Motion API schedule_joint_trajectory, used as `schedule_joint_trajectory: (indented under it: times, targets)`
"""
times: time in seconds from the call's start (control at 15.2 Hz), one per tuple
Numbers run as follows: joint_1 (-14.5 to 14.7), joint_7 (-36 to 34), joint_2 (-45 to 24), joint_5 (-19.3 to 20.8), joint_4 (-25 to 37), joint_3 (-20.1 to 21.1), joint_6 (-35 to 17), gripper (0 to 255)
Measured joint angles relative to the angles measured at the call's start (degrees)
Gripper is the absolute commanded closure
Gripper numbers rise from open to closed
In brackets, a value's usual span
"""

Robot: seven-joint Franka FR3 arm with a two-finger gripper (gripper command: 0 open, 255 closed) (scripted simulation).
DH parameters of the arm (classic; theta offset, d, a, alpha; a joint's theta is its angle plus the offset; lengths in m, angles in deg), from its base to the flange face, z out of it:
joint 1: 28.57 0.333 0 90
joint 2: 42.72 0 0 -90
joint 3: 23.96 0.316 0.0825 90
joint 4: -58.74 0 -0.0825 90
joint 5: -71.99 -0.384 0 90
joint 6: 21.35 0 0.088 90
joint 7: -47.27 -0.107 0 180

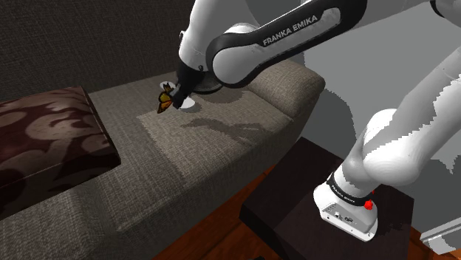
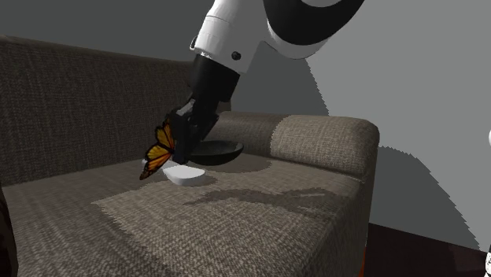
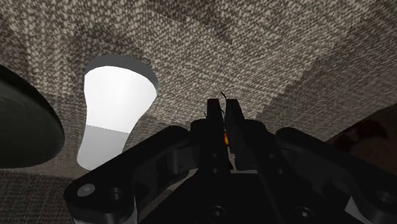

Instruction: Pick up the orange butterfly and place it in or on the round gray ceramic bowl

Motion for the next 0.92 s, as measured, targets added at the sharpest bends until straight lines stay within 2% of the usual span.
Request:
schedule_joint_trajectory:
  times: [0.59, 0.92]
  targets:
    - [0.0, 0.9, 2.5, -1.1, 4.2, -0.6, 6.7, 255]
    - [-1.6, 7.7, 2.9, -3.7, 4.3, -4.2, 7.5, 255]
